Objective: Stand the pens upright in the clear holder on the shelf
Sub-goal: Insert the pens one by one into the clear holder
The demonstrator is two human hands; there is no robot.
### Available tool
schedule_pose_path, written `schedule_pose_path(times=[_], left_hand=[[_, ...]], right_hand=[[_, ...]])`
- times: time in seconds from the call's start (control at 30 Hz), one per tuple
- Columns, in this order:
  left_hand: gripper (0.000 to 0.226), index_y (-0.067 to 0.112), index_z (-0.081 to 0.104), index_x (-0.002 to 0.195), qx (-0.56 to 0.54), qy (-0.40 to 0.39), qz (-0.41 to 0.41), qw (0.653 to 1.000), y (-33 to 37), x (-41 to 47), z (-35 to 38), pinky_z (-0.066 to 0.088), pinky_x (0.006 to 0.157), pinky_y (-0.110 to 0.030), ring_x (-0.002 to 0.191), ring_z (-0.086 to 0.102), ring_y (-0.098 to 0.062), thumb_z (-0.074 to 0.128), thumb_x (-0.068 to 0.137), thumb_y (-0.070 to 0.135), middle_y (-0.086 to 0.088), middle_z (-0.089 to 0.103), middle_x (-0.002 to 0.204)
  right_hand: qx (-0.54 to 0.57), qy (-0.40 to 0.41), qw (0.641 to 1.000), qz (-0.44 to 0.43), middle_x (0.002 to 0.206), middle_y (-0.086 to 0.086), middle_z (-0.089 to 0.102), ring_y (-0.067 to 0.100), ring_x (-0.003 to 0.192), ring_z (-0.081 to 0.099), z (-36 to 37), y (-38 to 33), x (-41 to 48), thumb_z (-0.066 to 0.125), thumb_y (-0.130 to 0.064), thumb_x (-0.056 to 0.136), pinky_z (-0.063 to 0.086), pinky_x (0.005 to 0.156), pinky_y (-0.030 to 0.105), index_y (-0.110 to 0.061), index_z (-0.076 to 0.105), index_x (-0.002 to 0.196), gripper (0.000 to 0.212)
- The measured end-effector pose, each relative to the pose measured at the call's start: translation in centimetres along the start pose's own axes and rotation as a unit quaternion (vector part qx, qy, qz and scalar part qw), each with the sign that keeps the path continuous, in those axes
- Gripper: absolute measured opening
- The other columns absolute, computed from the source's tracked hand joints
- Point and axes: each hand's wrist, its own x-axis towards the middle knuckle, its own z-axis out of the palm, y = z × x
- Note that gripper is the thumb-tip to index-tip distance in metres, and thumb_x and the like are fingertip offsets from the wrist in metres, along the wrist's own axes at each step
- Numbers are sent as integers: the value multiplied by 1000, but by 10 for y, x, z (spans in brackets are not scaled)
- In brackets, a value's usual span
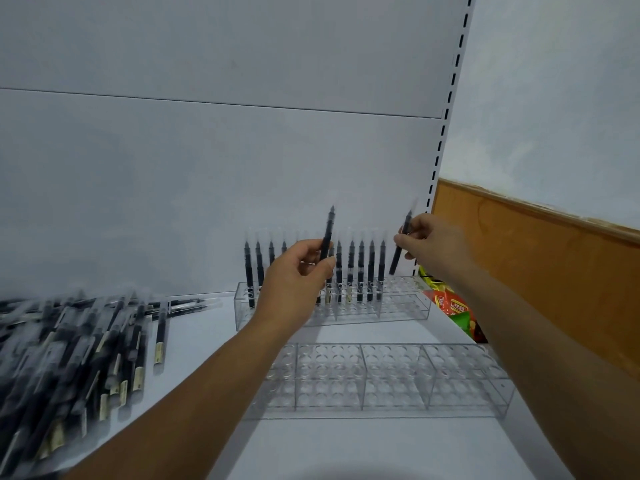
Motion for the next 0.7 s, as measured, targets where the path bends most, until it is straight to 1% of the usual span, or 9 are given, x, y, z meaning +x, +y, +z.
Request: schedule_pose_path(times=[0.13,0.23,0.3,0.33,0.4,0.5,0.57,0.63,0.7], left_hand=[[29,23,63,121,7,-3,1,1000,0,0,0,55,78,-17,91,66,-5,62,92,20,7,67,97],[28,24,62,120,10,-9,0,1000,0,0,1,56,81,-19,92,66,-6,62,92,21,8,67,97],[30,24,62,122,20,-16,2,1000,0,0,1,55,84,-23,94,66,-8,62,92,22,6,67,97],[30,24,61,122,24,-19,3,1000,0,0,1,55,85,-24,94,65,-9,62,92,22,6,67,97],[31,23,61,123,29,-25,2,999,0,-1,1,55,86,-25,94,65,-9,62,92,22,5,66,97],[33,22,60,124,35,-31,1,999,1,-1,2,55,87,-27,94,65,-11,63,91,22,2,66,99],[35,21,60,125,38,-35,1,999,0,0,2,56,86,-30,94,66,-16,64,90,22,-1,65,99],[36,22,60,125,47,-42,4,998,0,0,2,57,84,-31,93,66,-18,66,89,23,-3,65,98],[33,25,62,122,63,-51,11,997,-1,0,3,58,81,-32,90,66,-18,66,89,25,1,65,94]], right_hand=[[-89,-50,995,-11,81,-2,67,17,77,68,0,1,-5,68,-30,89,58,74,42,-16,62,90,16],[-117,-132,984,15,85,5,70,9,71,67,9,6,-8,66,-27,91,55,62,30,-7,64,96,21],[-122,-146,981,26,86,5,70,7,69,67,10,8,-7,66,-28,92,48,53,23,-6,65,99,23],[-126,-154,980,29,87,4,70,7,70,67,8,8,-7,67,-30,91,48,54,23,-7,64,100,26],[-144,-166,975,34,91,0,69,11,75,67,3,8,-7,68,-39,88,54,63,28,-13,62,101,29],[-224,-101,969,-4,96,-5,66,11,83,61,-9,0,-13,64,-47,88,56,75,32,-24,64,101,27],[-187,-99,976,-44,96,-7,68,7,81,60,-13,-15,-21,62,-46,90,53,71,26,-25,66,97,23],[-59,-184,980,-47,92,-9,69,4,74,62,-13,-34,-33,62,-47,90,49,64,19,-25,68,99,25],[67,-247,966,-22,91,-10,70,2,70,63,-8,-51,-44,64,-48,88,48,62,19,-27,69,101,25]])
